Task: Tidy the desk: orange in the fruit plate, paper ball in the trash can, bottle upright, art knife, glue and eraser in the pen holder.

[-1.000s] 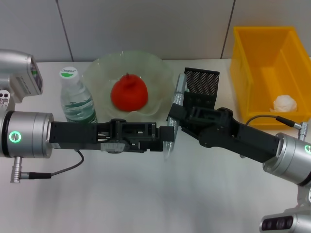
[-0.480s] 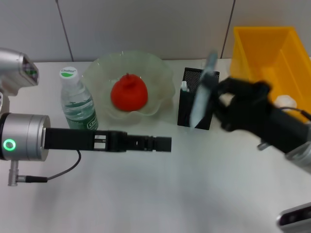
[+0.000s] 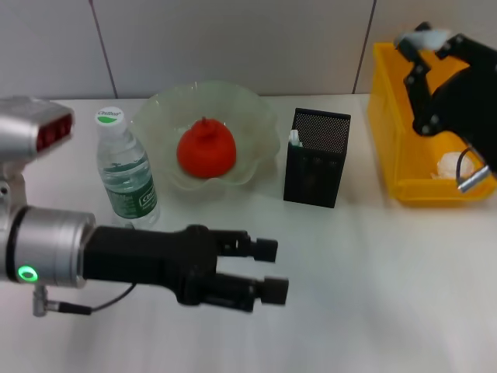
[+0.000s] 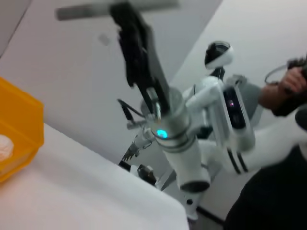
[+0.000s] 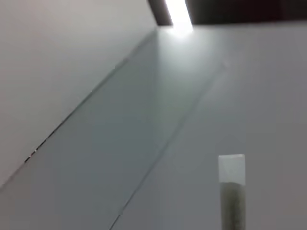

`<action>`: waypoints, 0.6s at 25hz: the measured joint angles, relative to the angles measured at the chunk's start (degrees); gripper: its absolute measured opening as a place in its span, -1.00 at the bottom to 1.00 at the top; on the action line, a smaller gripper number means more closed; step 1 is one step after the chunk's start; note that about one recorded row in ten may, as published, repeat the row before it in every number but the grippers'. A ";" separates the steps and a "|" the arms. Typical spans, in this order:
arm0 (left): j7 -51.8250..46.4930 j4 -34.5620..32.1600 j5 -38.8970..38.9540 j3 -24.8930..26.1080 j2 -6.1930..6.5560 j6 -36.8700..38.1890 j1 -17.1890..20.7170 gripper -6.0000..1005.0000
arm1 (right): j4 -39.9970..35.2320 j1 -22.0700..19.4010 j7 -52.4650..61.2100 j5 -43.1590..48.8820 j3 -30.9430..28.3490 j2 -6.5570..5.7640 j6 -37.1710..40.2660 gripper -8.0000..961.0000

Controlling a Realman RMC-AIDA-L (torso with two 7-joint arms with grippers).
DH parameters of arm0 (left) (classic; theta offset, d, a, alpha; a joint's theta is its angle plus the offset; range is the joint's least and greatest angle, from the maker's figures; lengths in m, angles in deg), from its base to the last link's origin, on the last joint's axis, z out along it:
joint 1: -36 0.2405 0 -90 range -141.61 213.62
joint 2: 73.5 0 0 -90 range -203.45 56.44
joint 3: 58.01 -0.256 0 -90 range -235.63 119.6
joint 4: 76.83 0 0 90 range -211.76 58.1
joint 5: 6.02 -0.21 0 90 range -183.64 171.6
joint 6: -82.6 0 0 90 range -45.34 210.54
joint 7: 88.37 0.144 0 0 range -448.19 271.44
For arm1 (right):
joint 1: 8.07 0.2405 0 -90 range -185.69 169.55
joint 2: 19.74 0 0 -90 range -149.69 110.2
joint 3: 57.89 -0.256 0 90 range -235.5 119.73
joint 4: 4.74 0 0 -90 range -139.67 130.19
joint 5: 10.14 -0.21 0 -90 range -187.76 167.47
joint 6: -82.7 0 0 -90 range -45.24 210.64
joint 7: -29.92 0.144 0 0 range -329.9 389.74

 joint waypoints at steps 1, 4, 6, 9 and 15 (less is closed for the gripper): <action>1.02 0.03 -0.48 -0.01 -0.15 -0.21 0.05 0.65 | 0.00 0.00 0.00 0.00 0.00 0.00 0.00 -0.70; 5.28 1.25 -1.78 -0.02 -0.58 -1.17 0.13 0.65 | -2.31 0.94 13.47 0.11 0.31 0.02 -4.92 -0.69; 5.85 1.65 -1.86 -0.02 -0.59 -1.39 0.10 0.65 | -4.74 1.37 22.94 0.56 0.71 -0.04 -7.20 -0.68; 7.09 2.45 -2.04 -0.02 -0.52 -2.68 0.05 0.65 | -10.24 1.43 37.76 1.23 2.99 -0.12 -8.77 -0.67; 8.51 2.50 -2.20 -0.17 -0.44 -2.98 0.15 0.65 | -26.19 -0.11 68.42 1.90 13.62 -0.49 -12.01 -0.65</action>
